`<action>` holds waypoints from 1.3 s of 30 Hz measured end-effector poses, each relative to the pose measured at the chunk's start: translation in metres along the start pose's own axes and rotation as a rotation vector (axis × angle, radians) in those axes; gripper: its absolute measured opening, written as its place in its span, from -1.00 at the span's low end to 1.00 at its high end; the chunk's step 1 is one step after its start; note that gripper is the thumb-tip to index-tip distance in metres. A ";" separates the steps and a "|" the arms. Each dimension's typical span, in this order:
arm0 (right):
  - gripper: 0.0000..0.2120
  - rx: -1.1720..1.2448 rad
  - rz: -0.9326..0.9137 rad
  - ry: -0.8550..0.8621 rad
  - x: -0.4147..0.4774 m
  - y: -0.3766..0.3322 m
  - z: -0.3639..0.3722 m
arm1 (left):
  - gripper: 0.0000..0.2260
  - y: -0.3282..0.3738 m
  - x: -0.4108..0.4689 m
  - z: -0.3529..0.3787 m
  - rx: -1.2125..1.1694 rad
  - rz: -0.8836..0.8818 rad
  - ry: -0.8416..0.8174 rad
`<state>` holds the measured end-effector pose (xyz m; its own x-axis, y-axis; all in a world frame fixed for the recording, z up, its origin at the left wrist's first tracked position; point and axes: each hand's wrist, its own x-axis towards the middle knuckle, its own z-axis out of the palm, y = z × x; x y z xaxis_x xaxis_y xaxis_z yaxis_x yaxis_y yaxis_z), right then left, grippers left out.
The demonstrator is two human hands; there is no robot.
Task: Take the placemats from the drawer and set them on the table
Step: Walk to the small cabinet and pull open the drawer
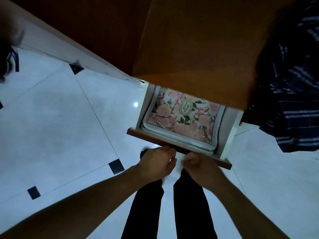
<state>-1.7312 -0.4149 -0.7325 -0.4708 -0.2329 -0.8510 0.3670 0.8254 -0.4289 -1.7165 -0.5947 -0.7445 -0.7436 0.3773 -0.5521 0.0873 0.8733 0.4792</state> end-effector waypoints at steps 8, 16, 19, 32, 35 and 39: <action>-0.74 0.245 0.135 0.283 0.018 0.012 -0.048 | -0.55 -0.014 0.066 -0.041 -0.324 -0.578 0.132; -0.89 -0.040 -0.061 0.302 0.039 0.019 -0.039 | -0.37 -0.037 0.100 -0.019 -0.262 -0.812 0.012; -0.87 -0.062 -0.161 0.127 0.057 0.042 -0.026 | -0.36 -0.038 0.105 -0.022 -0.270 -0.822 0.011; -0.70 0.367 0.209 0.144 0.040 0.024 -0.043 | -0.72 -0.009 0.086 -0.021 -0.567 -0.741 0.725; -0.74 0.315 0.240 0.125 0.042 0.025 -0.043 | -0.65 0.000 0.083 -0.034 -0.721 -0.835 0.738; -0.69 0.370 0.264 0.131 0.041 0.024 -0.044 | -0.63 -0.015 0.088 -0.050 -0.835 -1.026 0.469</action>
<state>-1.7769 -0.3825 -0.7648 -0.4110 0.0470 -0.9104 0.7381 0.6034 -0.3020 -1.8170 -0.5903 -0.7664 -0.3992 -0.5898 -0.7020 -0.9138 0.1930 0.3574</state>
